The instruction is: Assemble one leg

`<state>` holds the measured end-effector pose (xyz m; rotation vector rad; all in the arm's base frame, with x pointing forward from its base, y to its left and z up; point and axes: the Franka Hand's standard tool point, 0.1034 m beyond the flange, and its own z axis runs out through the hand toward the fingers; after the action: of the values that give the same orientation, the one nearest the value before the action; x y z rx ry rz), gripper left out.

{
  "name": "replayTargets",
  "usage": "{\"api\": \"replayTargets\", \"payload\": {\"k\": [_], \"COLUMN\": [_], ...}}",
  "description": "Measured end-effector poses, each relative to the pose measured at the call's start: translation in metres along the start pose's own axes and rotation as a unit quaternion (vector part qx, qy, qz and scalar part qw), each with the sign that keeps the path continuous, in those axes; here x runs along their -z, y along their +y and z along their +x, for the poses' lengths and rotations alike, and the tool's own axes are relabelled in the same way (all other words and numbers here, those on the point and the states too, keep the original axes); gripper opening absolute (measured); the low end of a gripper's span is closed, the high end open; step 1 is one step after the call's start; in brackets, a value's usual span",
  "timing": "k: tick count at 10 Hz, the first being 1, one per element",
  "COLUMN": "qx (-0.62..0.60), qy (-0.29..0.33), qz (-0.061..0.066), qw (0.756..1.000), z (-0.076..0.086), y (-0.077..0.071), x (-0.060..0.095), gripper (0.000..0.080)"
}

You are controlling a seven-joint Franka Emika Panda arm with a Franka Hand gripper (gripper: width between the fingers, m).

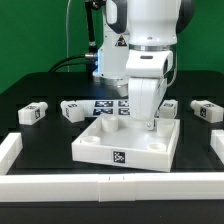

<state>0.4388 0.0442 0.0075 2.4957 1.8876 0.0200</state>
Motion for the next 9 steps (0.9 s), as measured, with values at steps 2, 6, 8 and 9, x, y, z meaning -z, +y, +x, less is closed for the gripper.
{"api": "replayTargets", "payload": {"k": [2, 6, 8, 9], "qx": [0.003, 0.099, 0.093, 0.093], "qy": [-0.001, -0.023, -0.02, -0.02], "qz": [0.001, 0.019, 0.018, 0.018], "qw": [1.0, 0.995, 0.995, 0.995], "z": [0.0, 0.038, 0.034, 0.035], "y": [0.0, 0.025, 0.023, 0.023], "x": [0.0, 0.001, 0.0, 0.0], "gripper": [0.0058, 0.0059, 0.0059, 0.0059]}}
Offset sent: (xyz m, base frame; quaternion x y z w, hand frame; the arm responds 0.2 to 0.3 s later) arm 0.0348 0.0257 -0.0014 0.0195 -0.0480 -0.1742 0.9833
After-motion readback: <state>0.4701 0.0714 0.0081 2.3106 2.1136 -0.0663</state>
